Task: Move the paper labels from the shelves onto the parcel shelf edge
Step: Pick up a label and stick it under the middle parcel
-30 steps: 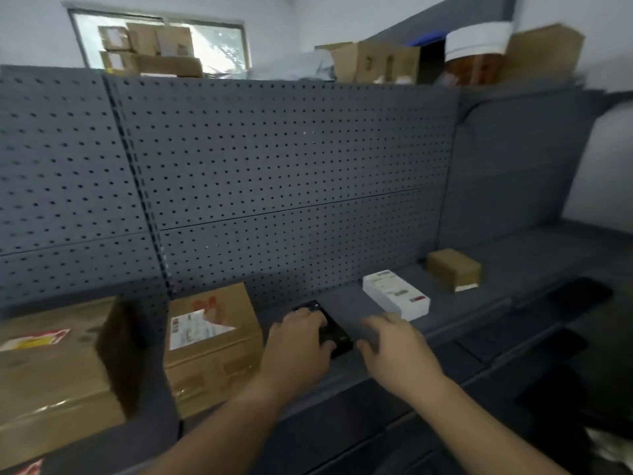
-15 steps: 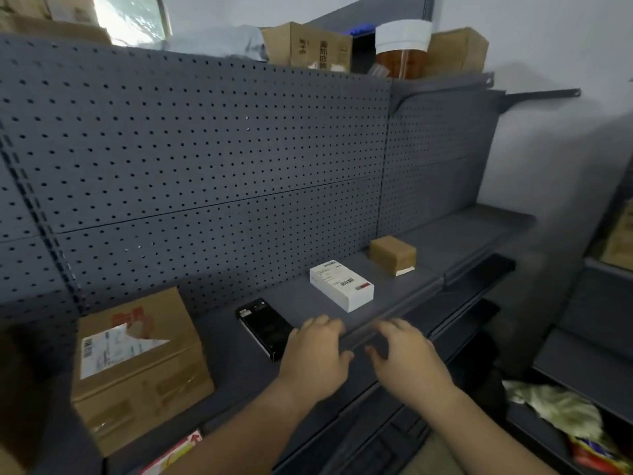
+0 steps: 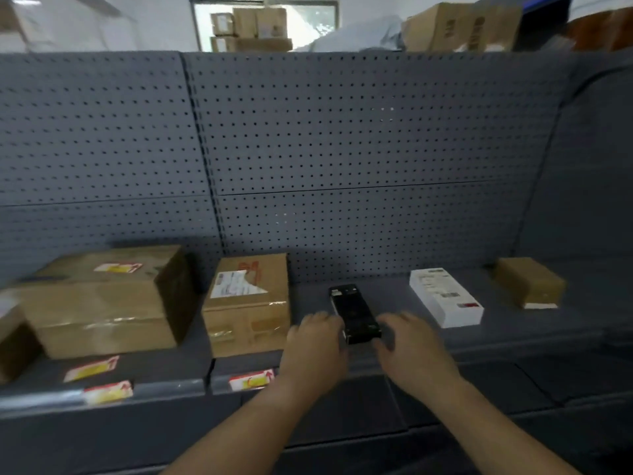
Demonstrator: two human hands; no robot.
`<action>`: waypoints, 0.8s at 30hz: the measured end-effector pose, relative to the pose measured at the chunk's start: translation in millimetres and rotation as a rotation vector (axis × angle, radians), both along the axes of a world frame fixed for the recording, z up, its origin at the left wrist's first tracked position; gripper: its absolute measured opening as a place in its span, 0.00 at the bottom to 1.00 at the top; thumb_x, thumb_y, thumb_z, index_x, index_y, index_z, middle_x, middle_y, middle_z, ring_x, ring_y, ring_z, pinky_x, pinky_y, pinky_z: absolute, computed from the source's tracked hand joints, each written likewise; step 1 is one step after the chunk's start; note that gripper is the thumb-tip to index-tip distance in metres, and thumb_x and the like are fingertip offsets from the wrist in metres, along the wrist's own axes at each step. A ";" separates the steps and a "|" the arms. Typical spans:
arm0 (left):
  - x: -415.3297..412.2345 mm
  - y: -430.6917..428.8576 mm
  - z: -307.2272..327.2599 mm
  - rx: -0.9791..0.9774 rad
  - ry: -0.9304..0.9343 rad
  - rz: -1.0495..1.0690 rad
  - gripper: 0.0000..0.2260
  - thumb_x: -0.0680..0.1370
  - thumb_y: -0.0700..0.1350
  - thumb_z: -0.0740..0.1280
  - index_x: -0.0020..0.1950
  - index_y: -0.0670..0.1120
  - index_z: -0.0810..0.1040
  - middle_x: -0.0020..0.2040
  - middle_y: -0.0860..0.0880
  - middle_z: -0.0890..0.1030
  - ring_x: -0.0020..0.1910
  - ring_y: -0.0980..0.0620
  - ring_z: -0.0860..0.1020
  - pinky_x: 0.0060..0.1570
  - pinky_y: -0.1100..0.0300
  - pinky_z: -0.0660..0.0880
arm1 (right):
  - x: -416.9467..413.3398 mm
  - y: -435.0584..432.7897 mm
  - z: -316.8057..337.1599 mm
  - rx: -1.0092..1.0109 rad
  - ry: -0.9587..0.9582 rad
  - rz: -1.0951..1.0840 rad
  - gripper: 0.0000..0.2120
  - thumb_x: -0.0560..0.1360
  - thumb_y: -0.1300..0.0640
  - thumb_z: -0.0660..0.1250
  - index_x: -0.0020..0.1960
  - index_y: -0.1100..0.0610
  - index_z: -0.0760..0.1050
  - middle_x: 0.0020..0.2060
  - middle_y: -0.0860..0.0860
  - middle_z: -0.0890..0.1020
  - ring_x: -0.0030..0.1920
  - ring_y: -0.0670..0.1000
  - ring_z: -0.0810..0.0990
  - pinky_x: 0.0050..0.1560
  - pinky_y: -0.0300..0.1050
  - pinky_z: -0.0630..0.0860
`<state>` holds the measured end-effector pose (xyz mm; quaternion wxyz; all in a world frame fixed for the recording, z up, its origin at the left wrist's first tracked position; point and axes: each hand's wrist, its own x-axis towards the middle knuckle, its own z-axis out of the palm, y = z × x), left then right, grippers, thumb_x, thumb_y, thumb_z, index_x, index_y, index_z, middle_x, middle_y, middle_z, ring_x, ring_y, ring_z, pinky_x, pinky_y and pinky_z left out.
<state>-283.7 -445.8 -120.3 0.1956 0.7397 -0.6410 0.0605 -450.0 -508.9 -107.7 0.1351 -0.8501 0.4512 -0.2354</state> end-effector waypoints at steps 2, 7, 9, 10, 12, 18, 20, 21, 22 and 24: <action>11.4 21.6 0.3 0.005 0.002 0.087 0.10 0.74 0.51 0.65 0.53 0.50 0.74 0.52 0.50 0.75 0.54 0.48 0.74 0.50 0.53 0.72 | 17.6 8.3 -2.2 0.004 -0.023 0.098 0.19 0.77 0.50 0.66 0.67 0.51 0.73 0.61 0.48 0.76 0.59 0.49 0.75 0.59 0.45 0.74; 39.9 81.0 1.7 0.011 0.038 0.275 0.14 0.75 0.53 0.66 0.59 0.52 0.75 0.57 0.52 0.77 0.57 0.49 0.74 0.55 0.51 0.73 | 61.9 42.3 -2.8 0.003 -0.037 0.302 0.18 0.78 0.51 0.65 0.66 0.51 0.73 0.60 0.48 0.76 0.59 0.49 0.74 0.59 0.47 0.74; 51.7 105.0 2.9 0.005 0.006 0.335 0.14 0.74 0.54 0.66 0.58 0.52 0.75 0.57 0.52 0.77 0.57 0.50 0.74 0.56 0.50 0.73 | 79.6 58.7 -0.9 -0.009 -0.058 0.354 0.17 0.77 0.51 0.65 0.64 0.52 0.75 0.58 0.48 0.77 0.57 0.49 0.75 0.57 0.47 0.74; 57.2 116.5 3.9 0.003 -0.009 0.365 0.13 0.74 0.54 0.66 0.57 0.52 0.75 0.56 0.52 0.77 0.56 0.49 0.74 0.55 0.50 0.73 | 88.0 66.6 0.0 -0.016 -0.060 0.374 0.17 0.76 0.50 0.66 0.64 0.52 0.75 0.58 0.48 0.77 0.57 0.50 0.75 0.57 0.47 0.74; 68.7 139.5 6.6 -0.004 -0.029 0.417 0.13 0.75 0.55 0.65 0.56 0.51 0.75 0.54 0.51 0.76 0.55 0.48 0.74 0.53 0.49 0.74 | 105.1 83.6 2.5 -0.030 -0.052 0.411 0.18 0.76 0.49 0.65 0.64 0.52 0.75 0.57 0.48 0.77 0.57 0.51 0.75 0.56 0.47 0.74; 110.5 210.6 6.9 -0.057 -0.036 0.478 0.11 0.75 0.54 0.64 0.55 0.52 0.75 0.53 0.52 0.77 0.53 0.50 0.75 0.51 0.52 0.75 | 158.5 142.3 6.4 -0.032 -0.047 0.497 0.18 0.77 0.49 0.65 0.66 0.49 0.73 0.60 0.47 0.76 0.59 0.49 0.74 0.56 0.44 0.74; 128.7 236.6 6.3 -0.075 -0.032 0.484 0.11 0.75 0.54 0.64 0.55 0.52 0.76 0.53 0.53 0.77 0.52 0.52 0.74 0.51 0.53 0.75 | 178.5 165.4 6.2 -0.028 -0.051 0.510 0.19 0.77 0.49 0.65 0.67 0.49 0.72 0.60 0.47 0.75 0.59 0.49 0.74 0.56 0.44 0.74; 138.9 249.5 6.3 -0.081 -0.035 0.487 0.11 0.75 0.54 0.64 0.55 0.52 0.76 0.53 0.54 0.77 0.53 0.52 0.74 0.52 0.53 0.75 | 188.7 177.7 6.1 -0.035 -0.051 0.511 0.19 0.77 0.49 0.65 0.67 0.49 0.72 0.60 0.47 0.75 0.59 0.49 0.74 0.57 0.44 0.74; 149.6 262.5 6.8 -0.090 -0.037 0.490 0.11 0.75 0.54 0.64 0.55 0.53 0.76 0.53 0.54 0.77 0.53 0.52 0.74 0.52 0.53 0.75 | 198.6 190.2 6.1 -0.038 -0.051 0.512 0.19 0.77 0.48 0.65 0.68 0.48 0.72 0.61 0.46 0.75 0.59 0.49 0.74 0.57 0.44 0.74; 171.7 286.8 9.3 -0.097 -0.034 0.497 0.10 0.75 0.54 0.65 0.55 0.53 0.76 0.54 0.54 0.77 0.54 0.52 0.74 0.52 0.53 0.75 | 218.6 214.4 6.2 -0.039 -0.061 0.515 0.19 0.78 0.48 0.65 0.68 0.48 0.72 0.61 0.46 0.75 0.60 0.49 0.73 0.59 0.45 0.74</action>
